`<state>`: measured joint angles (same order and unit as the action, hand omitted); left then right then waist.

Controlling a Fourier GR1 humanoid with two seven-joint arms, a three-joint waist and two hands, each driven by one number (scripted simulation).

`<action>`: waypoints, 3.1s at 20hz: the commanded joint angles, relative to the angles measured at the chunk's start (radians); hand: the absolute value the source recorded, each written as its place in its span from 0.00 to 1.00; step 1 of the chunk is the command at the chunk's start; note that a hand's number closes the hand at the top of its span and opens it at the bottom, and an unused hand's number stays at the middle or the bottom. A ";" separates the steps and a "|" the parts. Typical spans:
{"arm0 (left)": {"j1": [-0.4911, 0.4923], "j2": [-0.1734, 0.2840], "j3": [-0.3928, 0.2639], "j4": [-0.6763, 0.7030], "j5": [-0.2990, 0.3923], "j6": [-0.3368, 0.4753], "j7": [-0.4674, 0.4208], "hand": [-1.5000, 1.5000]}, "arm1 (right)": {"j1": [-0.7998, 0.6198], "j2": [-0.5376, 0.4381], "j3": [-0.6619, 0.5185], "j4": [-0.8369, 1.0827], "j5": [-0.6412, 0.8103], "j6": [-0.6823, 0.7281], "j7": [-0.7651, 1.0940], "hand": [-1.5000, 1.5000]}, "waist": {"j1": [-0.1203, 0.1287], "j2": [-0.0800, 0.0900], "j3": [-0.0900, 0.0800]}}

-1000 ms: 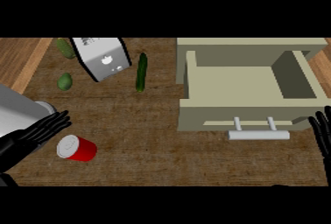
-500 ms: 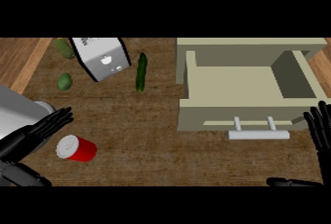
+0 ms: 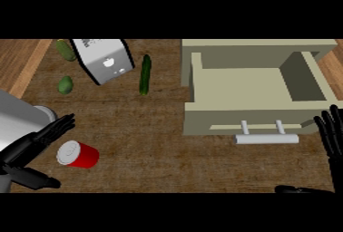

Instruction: Pick up the can, place it into the drawer and close the drawer

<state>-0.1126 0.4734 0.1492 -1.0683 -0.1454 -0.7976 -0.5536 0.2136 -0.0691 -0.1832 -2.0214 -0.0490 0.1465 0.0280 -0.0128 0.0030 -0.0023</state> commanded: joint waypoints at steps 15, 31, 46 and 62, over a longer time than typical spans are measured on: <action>-0.141 0.053 -0.169 0.400 -0.073 0.021 -0.351 0.00 | 0.026 0.003 0.013 -0.081 -0.011 0.021 0.041 0.00 | -0.010 0.002 -0.001; -0.248 0.000 -0.267 0.532 -0.074 0.096 -0.401 0.00 | 0.032 -0.018 -0.062 -0.127 -0.067 0.022 0.074 0.00 | -0.009 0.000 0.000; -0.229 -0.046 -0.345 0.503 -0.052 0.080 -0.415 0.00 | 0.062 0.013 -0.020 -0.127 -0.024 0.036 0.054 0.00 | 0.007 -0.003 0.002; -0.192 -0.115 -0.318 0.321 0.162 0.075 -0.203 1.00 | 0.079 0.005 -0.092 -0.162 -0.090 0.035 0.091 0.00 | 0.014 -0.006 0.003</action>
<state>-0.3254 0.3749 -0.2238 -0.7163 -0.0671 -0.6276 -0.7361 0.2965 -0.0424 -0.2347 -2.1719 -0.1097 0.1783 0.0957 0.0000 -0.0029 0.0005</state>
